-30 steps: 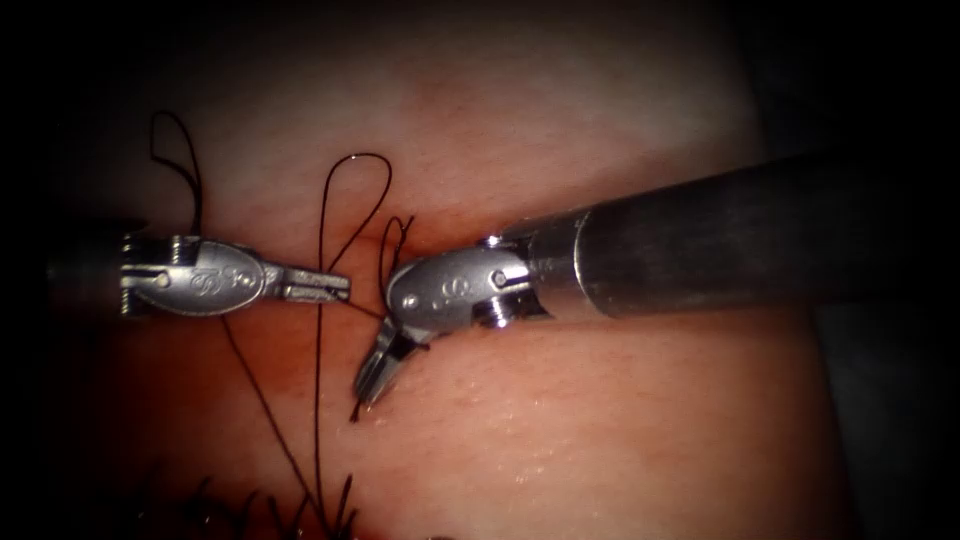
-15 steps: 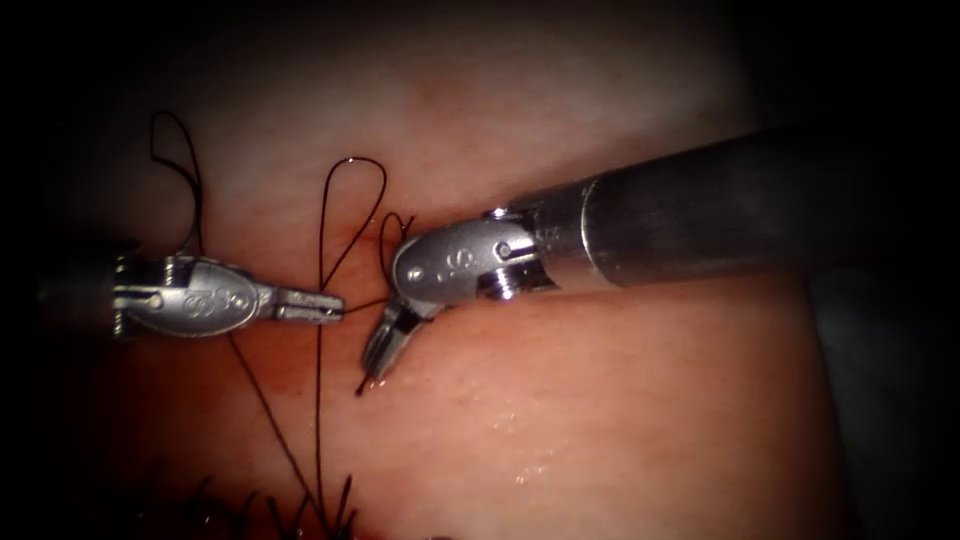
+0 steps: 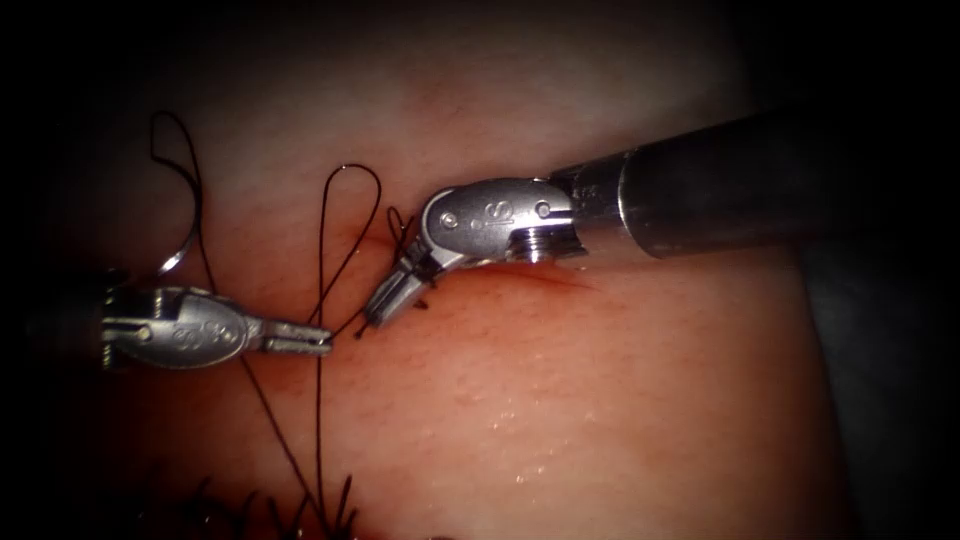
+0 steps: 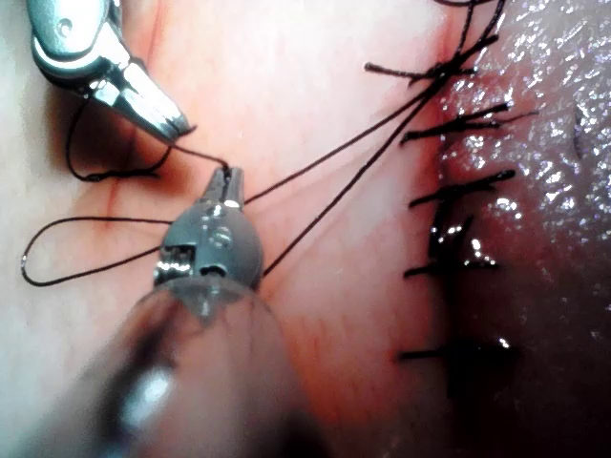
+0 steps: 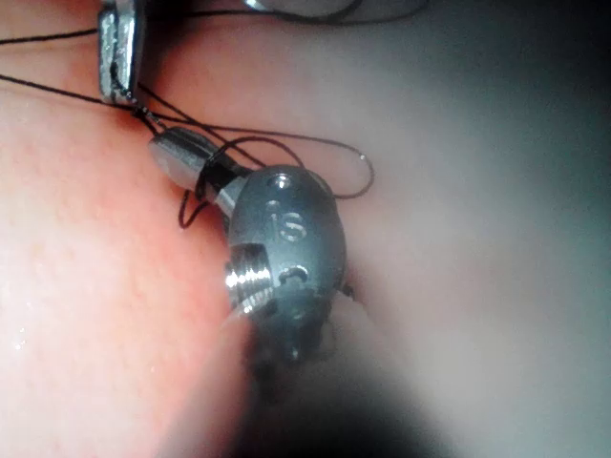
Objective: Wound Closure
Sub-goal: Tighten the knot by pulling the right tool up and the left tool down.
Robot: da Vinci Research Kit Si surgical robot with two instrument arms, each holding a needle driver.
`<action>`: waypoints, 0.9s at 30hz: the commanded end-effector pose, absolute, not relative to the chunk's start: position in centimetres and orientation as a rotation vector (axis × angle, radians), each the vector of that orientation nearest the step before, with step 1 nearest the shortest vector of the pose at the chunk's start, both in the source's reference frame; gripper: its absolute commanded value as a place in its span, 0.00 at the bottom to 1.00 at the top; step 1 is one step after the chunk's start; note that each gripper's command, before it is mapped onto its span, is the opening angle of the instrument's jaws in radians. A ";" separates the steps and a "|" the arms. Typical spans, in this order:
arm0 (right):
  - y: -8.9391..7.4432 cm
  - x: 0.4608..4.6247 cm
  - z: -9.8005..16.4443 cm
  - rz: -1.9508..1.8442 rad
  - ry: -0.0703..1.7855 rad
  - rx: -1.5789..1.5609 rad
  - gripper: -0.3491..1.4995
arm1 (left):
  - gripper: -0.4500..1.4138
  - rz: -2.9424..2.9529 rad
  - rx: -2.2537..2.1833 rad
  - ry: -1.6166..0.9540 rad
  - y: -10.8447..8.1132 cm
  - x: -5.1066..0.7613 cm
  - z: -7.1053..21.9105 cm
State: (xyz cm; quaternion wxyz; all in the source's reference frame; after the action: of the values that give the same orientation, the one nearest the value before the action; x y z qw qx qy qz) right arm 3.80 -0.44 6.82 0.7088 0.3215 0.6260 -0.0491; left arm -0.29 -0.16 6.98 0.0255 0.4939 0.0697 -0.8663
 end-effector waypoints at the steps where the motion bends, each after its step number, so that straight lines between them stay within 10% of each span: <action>1: -0.3 3.79 6.9 -0.081 1.392 0.698 0.00 | 0.00 -2.676 1.523 0.218 -0.2 -0.34 7.0; 27: 0.3 3.52 7.3 0.018 1.365 0.566 0.00 | 0.00 -2.698 1.393 0.208 -0.8 0.01 6.5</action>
State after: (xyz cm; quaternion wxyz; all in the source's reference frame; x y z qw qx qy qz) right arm 3.45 0.29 7.28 0.7415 0.2538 0.6210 0.0094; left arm 0.07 -0.88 6.42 0.0503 0.4540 0.0685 -0.8869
